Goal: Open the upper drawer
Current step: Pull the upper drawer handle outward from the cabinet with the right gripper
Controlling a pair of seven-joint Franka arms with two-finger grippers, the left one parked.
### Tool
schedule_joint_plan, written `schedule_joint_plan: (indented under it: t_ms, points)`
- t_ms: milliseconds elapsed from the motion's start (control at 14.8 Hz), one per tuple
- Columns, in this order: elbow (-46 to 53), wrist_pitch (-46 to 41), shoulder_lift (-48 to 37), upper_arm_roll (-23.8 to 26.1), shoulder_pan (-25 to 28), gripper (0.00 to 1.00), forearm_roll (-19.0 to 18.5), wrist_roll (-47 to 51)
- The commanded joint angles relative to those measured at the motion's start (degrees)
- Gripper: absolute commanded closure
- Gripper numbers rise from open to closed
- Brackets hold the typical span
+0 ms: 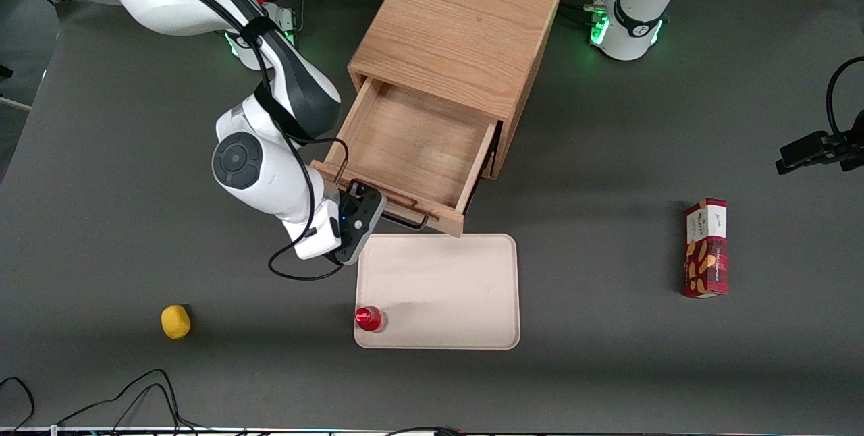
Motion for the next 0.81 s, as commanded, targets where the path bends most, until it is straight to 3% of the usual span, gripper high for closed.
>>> schedule_joint_plan:
  t_ms: [0, 744]
  points:
    - [4.03, 0.11, 2.64, 0.12, 0.02, 0.00, 0.27, -1.28]
    - [9.04, 0.02, 6.25, 0.12, -1.56, 0.00, 0.71, -1.37]
